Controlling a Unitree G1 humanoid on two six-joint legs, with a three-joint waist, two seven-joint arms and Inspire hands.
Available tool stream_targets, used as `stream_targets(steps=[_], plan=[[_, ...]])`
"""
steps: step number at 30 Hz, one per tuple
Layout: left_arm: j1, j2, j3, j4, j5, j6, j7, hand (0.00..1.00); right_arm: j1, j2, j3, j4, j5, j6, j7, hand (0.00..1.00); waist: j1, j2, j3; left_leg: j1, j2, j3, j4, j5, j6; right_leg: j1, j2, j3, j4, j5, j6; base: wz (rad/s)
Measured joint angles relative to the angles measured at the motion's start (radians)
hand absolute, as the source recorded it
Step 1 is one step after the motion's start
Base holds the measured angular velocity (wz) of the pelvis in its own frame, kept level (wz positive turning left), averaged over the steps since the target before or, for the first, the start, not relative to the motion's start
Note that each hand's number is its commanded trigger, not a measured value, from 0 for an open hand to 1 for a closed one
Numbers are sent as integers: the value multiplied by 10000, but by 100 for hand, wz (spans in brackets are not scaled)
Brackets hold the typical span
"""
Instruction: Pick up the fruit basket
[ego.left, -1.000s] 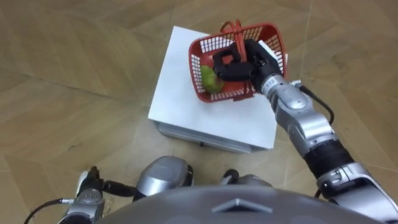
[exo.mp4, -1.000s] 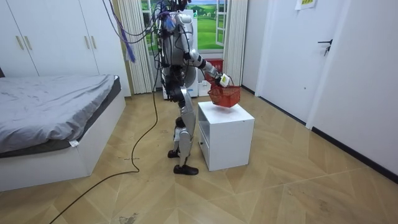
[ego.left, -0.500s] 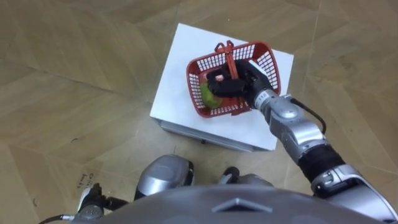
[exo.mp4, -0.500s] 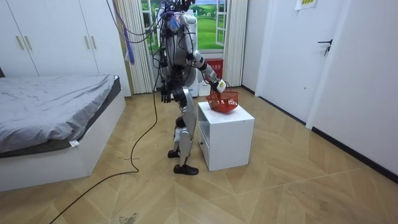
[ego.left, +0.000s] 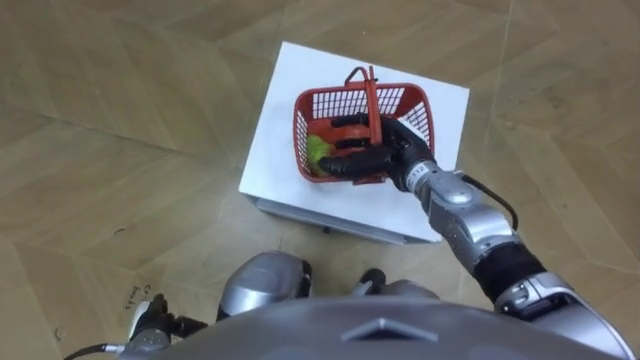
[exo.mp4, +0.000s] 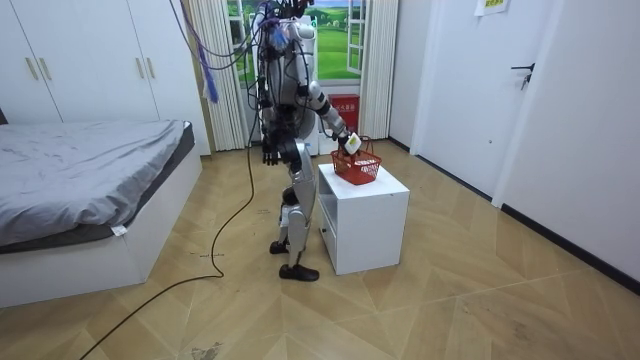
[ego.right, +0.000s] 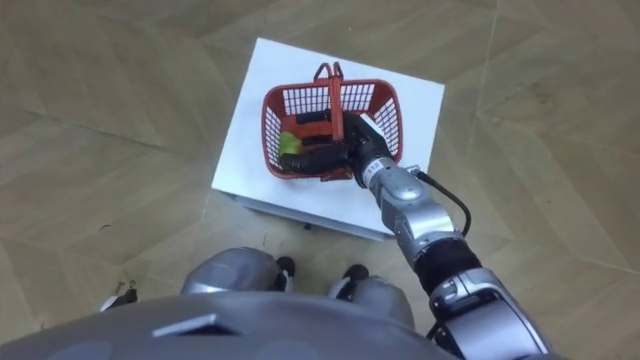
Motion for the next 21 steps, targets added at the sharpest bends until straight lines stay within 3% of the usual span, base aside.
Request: stream_targets(steps=[6,11,18,21], plan=[[223,-35,-1,8,14,-7,43,0,58,-48,-82,-42,-38,-178,-94,0,-252,-58,-36,77,13,49,-90,12,-3,11,18,64,-17,0,0,-2],[354,-131,14,27,17,-4,70,0,376,-176,-107,-523,-709,-318,-356,0,-325,-156,-114,412,38,46,-384,35,-2,343,100,138,-336,18,29,-1],[369,-252,60,23,22,-81,104,0,542,-415,-336,-1855,-1013,-686,-1125,0,-519,-92,-79,833,79,121,-721,38,-2,701,176,222,-665,33,52,-4],[512,-254,238,-8,31,-126,138,0,817,-412,-612,-2200,-1261,-851,-1450,0,-552,-126,-102,1084,143,214,-916,41,-3,808,229,279,-690,32,54,-9]])
